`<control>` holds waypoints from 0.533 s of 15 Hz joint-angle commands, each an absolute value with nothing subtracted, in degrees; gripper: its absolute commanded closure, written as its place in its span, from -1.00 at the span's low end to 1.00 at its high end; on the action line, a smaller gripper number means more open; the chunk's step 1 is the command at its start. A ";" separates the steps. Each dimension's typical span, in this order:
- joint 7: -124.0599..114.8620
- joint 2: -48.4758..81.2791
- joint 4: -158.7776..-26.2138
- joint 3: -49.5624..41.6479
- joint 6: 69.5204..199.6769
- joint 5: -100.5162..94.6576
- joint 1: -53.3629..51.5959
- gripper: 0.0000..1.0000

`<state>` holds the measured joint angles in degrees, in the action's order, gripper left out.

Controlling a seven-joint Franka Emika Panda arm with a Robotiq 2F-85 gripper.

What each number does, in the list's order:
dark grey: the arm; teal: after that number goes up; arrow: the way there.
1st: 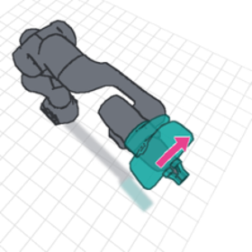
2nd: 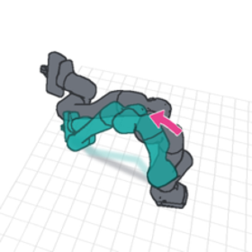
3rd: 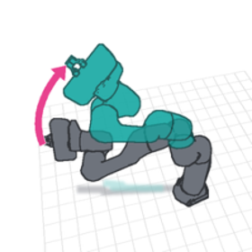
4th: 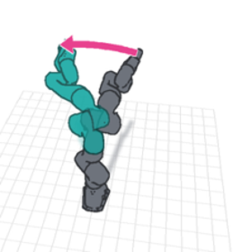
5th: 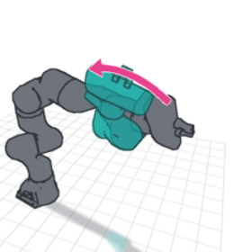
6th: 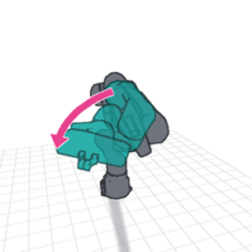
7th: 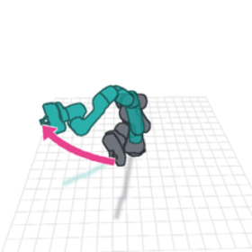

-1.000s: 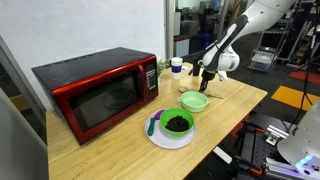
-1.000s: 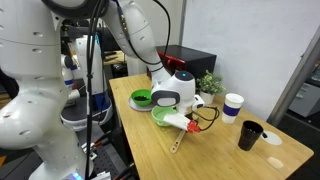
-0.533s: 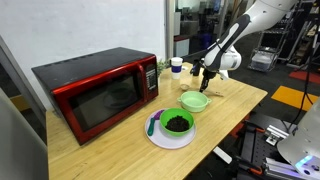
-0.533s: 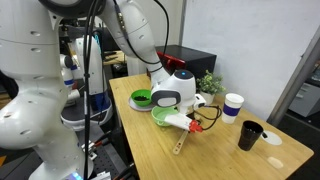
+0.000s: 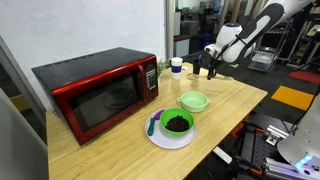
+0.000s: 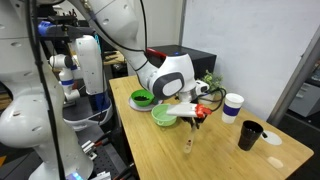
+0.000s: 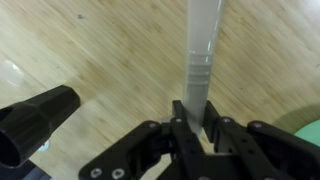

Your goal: Use the spoon to pick the objects in the green bowl and put them in the green pot

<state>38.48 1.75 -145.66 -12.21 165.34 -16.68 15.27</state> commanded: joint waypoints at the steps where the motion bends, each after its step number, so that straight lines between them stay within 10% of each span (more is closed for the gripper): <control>1: 32.36 -9.23 -147.00 -12.26 155.48 -29.84 14.04 0.89; 8: 34.44 -21.15 -143.40 -3.98 125.81 -35.09 7.57 0.89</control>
<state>33.22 -18.59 -145.15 -6.69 136.02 -33.11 9.99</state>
